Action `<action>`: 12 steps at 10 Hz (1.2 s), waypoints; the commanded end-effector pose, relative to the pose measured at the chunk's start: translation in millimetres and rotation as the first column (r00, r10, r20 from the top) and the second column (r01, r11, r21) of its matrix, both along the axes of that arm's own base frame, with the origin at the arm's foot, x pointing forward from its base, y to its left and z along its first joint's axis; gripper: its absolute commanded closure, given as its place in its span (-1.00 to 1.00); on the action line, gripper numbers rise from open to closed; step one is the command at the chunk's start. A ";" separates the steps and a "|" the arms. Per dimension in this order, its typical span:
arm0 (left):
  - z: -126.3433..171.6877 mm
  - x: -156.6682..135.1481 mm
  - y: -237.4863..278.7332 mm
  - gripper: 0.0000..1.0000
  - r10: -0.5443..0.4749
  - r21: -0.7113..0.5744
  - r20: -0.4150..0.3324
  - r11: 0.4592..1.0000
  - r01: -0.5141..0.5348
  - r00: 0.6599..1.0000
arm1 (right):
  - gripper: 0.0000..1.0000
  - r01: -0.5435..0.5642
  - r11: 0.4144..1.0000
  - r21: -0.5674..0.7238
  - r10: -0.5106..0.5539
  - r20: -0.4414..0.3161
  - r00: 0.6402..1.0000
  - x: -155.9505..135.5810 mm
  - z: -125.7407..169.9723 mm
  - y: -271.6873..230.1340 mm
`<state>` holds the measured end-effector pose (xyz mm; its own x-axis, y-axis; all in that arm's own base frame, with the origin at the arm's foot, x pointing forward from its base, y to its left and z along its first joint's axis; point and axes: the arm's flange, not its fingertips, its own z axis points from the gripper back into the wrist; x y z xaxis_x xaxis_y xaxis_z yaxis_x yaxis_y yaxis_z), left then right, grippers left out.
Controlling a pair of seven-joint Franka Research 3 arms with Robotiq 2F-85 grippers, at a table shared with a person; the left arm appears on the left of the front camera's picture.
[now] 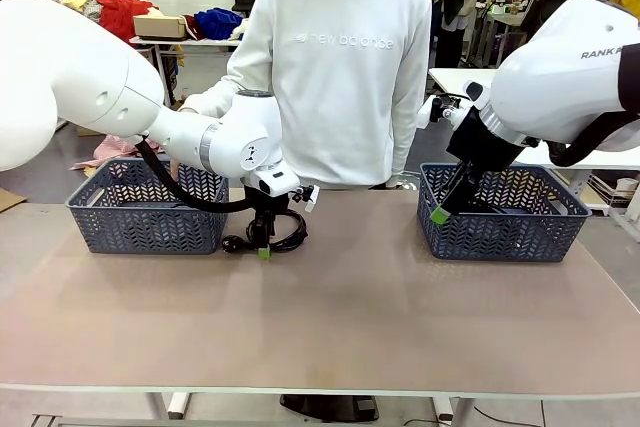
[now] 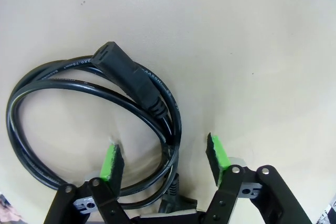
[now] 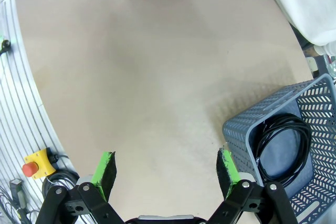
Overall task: Organize the cables according to human instructions.
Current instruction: Pick up a bundle of cables and place it in the basket indicated by the human.
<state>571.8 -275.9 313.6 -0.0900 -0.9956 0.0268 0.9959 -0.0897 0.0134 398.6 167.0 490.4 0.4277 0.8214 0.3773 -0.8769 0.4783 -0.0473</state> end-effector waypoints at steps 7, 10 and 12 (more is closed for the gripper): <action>7.2 -1.3 -1.4 0.68 -0.012 0.009 -0.008 1.000 0.012 1.000 | -1.00 0.002 1.000 -0.003 -0.002 0.003 1.000 -0.4 0.3 0.1; 29.1 -10.3 -4.1 1.00 -0.047 -0.001 -0.009 0.999 0.047 0.999 | -1.00 0.002 1.000 -0.003 -0.002 0.003 1.000 -0.4 0.3 0.1; 53.3 -17.4 -8.0 1.00 -0.060 -0.002 0.013 0.998 0.060 0.998 | -1.00 0.002 1.000 -0.003 -0.002 0.003 1.000 -0.4 0.3 0.1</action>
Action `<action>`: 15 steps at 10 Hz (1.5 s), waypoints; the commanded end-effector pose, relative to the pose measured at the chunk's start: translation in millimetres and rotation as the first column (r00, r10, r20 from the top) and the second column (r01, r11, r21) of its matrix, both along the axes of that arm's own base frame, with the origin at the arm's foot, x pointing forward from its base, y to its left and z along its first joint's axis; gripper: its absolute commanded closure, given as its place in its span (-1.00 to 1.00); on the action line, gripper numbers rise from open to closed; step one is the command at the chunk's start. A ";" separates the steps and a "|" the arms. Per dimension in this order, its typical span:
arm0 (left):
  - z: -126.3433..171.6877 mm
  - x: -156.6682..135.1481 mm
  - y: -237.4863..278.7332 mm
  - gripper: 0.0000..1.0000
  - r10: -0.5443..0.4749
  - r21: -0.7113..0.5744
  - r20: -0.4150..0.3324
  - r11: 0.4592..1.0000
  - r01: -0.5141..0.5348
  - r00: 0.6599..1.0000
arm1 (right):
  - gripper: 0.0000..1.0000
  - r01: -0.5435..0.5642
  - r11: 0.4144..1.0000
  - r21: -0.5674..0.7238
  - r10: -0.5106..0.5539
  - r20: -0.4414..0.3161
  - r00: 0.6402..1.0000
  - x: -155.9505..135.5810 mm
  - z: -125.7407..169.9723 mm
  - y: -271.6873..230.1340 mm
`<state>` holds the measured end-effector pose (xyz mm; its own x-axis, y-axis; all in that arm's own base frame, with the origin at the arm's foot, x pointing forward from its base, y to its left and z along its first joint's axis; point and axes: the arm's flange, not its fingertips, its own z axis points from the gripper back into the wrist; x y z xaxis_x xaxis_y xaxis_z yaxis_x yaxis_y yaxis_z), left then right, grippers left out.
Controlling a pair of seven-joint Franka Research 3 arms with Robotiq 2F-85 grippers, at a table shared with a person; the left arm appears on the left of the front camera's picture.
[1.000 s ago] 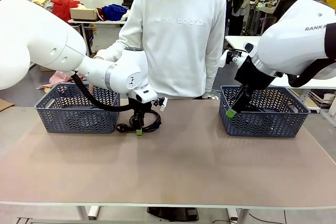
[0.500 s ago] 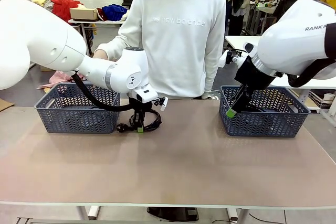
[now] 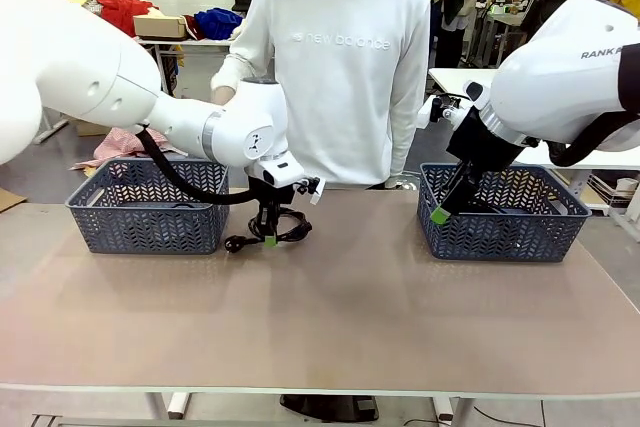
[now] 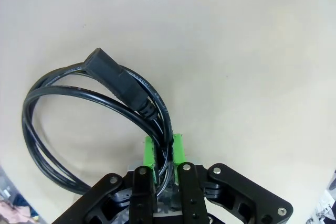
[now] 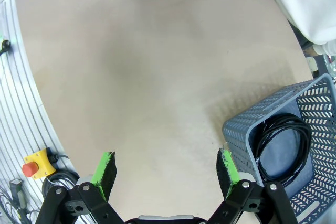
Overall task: Organize the cables according to human instructions.
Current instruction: Pick up a bundle of cables and place it in the basket indicated by the human.
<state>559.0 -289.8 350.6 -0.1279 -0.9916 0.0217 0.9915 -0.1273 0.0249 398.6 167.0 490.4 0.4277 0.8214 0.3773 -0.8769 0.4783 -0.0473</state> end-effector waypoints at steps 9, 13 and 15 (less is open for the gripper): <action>162.4 -6.8 44.5 1.00 -0.041 0.055 0.185 0.998 0.032 0.982 | -1.00 0.002 1.000 -0.003 -0.002 0.003 1.000 -0.4 0.3 0.1; 178.6 -17.9 132.9 1.00 0.060 0.014 0.225 0.998 -0.065 0.973 | -1.00 0.002 1.000 -0.003 -0.002 0.003 1.000 -0.4 0.3 0.1; 180.0 -26.8 168.1 1.00 0.099 -0.009 0.228 0.995 -0.099 0.969 | -1.00 0.002 1.000 -0.003 -0.002 0.003 1.000 -0.4 0.3 0.1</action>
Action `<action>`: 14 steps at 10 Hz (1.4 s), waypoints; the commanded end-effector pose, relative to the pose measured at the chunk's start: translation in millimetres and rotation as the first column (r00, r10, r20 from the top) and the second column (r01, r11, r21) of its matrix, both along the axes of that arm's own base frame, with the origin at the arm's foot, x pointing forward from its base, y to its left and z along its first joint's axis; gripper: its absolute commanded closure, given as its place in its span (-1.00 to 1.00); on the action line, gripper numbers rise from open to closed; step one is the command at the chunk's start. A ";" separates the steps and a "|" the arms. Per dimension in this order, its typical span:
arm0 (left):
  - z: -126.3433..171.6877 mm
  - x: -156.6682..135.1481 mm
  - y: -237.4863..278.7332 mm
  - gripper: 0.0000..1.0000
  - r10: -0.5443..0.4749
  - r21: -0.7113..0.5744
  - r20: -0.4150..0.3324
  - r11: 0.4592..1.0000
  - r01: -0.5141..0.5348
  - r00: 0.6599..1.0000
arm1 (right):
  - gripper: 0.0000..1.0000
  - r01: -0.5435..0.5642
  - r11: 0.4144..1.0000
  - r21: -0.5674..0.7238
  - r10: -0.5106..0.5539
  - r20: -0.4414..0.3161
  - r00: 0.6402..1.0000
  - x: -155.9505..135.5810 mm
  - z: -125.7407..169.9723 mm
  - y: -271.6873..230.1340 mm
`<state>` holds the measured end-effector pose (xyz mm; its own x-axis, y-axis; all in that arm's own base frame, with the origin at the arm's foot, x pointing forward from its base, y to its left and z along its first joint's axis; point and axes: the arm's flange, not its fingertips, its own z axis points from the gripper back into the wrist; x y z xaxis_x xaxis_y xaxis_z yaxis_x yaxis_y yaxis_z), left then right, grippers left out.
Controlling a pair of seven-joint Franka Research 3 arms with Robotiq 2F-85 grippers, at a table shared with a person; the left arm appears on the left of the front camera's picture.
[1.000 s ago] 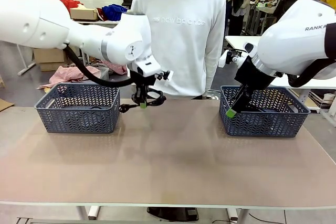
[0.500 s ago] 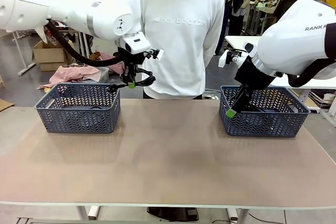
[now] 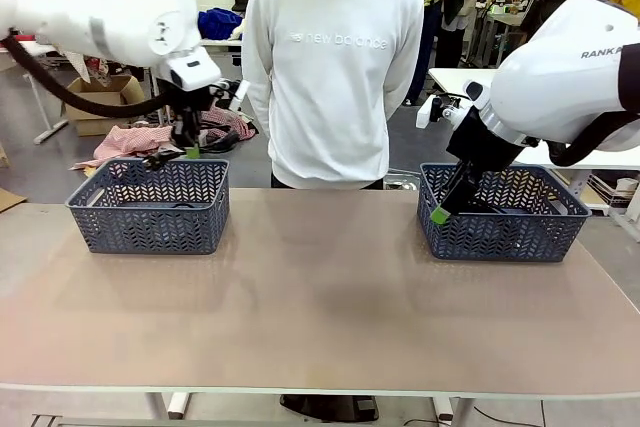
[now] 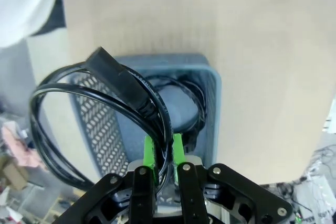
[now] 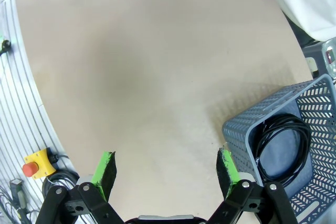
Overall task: Organize the cables according to human instructions.
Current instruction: Pick up a bundle of cables and place it in the basket indicated by the human.
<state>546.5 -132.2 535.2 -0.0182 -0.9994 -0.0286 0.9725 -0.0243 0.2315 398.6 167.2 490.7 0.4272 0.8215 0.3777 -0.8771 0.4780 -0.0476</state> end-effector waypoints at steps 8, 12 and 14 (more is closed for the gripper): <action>-54.9 -12.8 69.0 1.00 0.021 -0.061 -0.007 0.998 -0.021 1.000 | -1.00 0.003 1.000 -0.003 -0.003 0.002 1.000 -0.5 0.0 0.0; -72.3 -4.7 70.2 1.00 0.040 -0.087 0.000 0.995 -0.039 0.999 | -1.00 0.003 1.000 -0.003 -0.003 0.002 1.000 -0.5 0.0 0.0; -77.0 -1.8 70.6 0.34 0.039 -0.088 0.002 0.995 -0.039 0.999 | -1.00 0.003 1.000 -0.003 -0.003 0.002 1.000 -0.5 0.0 0.0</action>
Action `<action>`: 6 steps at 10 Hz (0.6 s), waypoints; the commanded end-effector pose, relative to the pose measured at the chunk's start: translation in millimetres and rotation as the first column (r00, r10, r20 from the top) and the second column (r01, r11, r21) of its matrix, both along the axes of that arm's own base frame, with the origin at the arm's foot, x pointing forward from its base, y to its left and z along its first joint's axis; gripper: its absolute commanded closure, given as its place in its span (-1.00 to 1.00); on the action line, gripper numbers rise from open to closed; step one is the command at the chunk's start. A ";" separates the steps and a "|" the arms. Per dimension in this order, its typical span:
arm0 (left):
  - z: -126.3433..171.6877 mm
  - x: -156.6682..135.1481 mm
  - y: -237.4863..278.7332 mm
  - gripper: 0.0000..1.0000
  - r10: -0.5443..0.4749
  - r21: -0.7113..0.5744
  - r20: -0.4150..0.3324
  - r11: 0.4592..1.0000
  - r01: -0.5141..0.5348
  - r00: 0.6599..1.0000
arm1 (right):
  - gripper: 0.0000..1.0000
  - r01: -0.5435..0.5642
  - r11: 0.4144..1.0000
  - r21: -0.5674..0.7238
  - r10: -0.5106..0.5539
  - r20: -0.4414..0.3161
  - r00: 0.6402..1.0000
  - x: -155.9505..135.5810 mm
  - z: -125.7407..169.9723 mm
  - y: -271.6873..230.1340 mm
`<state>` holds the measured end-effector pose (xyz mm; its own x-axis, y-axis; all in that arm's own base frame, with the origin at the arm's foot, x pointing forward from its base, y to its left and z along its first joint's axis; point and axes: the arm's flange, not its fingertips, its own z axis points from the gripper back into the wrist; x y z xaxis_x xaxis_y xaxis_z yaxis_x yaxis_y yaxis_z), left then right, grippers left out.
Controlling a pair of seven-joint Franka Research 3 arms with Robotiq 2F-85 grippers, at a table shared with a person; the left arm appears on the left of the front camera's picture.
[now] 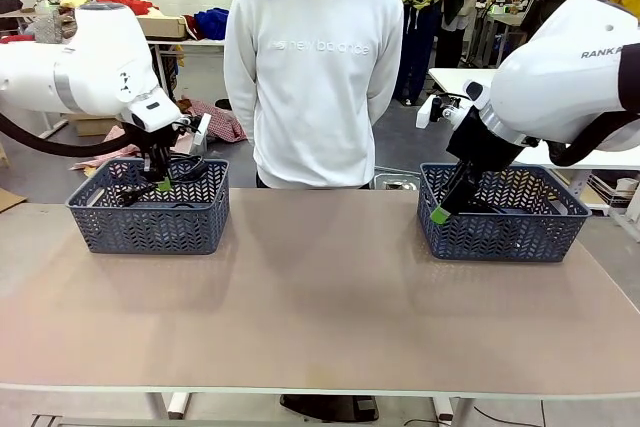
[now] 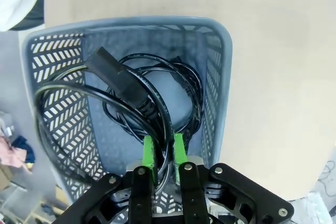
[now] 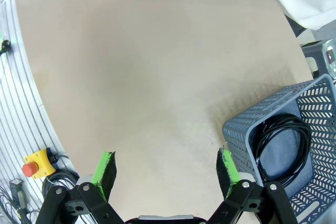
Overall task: Organize the cables according to human instructions.
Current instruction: Pick up a bundle of cables and place it in the basket indicated by the human.
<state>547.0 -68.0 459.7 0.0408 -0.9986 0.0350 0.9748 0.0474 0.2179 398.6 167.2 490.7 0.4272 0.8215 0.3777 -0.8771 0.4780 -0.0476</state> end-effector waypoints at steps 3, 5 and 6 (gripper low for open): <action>1.0 -1.3 7.2 -0.08 -0.002 -0.037 0.000 0.999 0.002 1.000 | -1.00 0.003 1.000 -0.003 -0.003 0.002 1.000 -0.4 0.0 0.0; 5.2 1.0 6.2 -0.47 0.004 -0.050 -0.021 0.999 -0.005 1.000 | -1.00 0.003 1.000 -0.003 -0.003 0.002 1.000 -0.4 0.0 0.0; 6.5 2.4 5.9 -0.83 0.007 -0.055 -0.029 0.998 -0.009 1.000 | -1.00 0.003 1.000 -0.003 -0.003 0.002 1.000 -0.4 0.0 0.0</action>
<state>548.1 -67.2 461.4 0.0589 -0.9964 0.0613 0.9760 0.0704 0.2062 398.6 167.2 490.7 0.4272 0.8215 0.3777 -0.8771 0.4780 -0.0476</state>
